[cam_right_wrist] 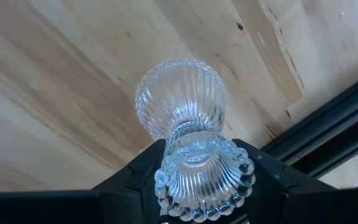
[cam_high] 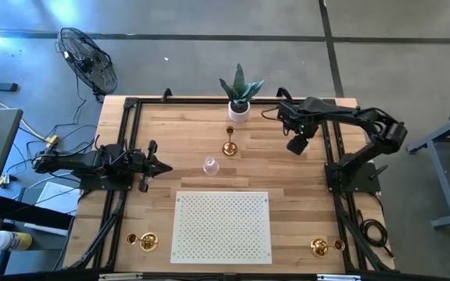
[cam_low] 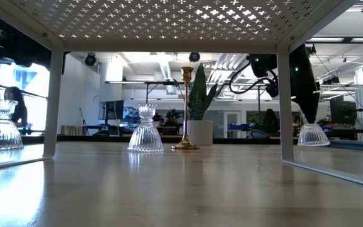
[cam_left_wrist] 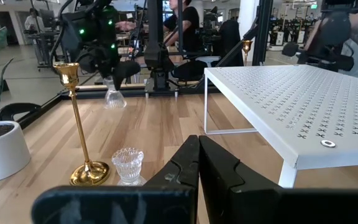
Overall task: Pick & Place candle stick holders
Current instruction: Put the right transparent candle holder on the shelf
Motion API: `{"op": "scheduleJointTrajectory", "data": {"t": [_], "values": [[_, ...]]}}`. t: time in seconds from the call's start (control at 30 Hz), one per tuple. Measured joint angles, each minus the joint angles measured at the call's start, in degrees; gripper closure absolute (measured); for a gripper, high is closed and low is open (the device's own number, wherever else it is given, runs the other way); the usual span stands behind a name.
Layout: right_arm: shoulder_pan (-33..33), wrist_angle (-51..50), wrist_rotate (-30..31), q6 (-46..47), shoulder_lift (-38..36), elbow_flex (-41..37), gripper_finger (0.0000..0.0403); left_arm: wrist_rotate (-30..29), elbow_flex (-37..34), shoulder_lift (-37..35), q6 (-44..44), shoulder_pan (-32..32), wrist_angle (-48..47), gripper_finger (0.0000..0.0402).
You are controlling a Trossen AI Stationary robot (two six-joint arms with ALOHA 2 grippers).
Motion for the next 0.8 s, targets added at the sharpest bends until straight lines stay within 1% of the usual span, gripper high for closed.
{"op": "scheduleJointTrajectory", "data": {"t": [0.17,0.3,0.47,0.57,0.7,0.8], "values": [[2.61,-5.25,-0.5,2.78,-5.42,0.56,0.0248,0.01,-0.01,-0.01,-0.01,0.01,0.0,0.04],[5.73,-11.01,0.03,6.65,-11.17,4.2,0.0248,0.02,0.0,-0.02,0.0,0.01,0.0,0.04],[10.64,-16.37,-1.41,11.85,-16.98,12.79,0.0248,0.02,0.0,-0.02,0.01,0.0,0.0,0.04],[14.85,-17.79,-3.17,13.8,-19.14,18.86,0.0248,0.0,-0.01,-0.02,0.01,0.0,0.0,0.04],[22.2,-14.64,-4.87,16.22,-20.73,27.34,0.0248,0.0,0.0,-0.02,-0.01,0.0,0.0,0.04],[29.06,-11.13,-4.98,16.27,-20.71,32.94,0.0248,0.0,-0.02,-0.02,-0.01,0.02,0.0,0.04]]}}
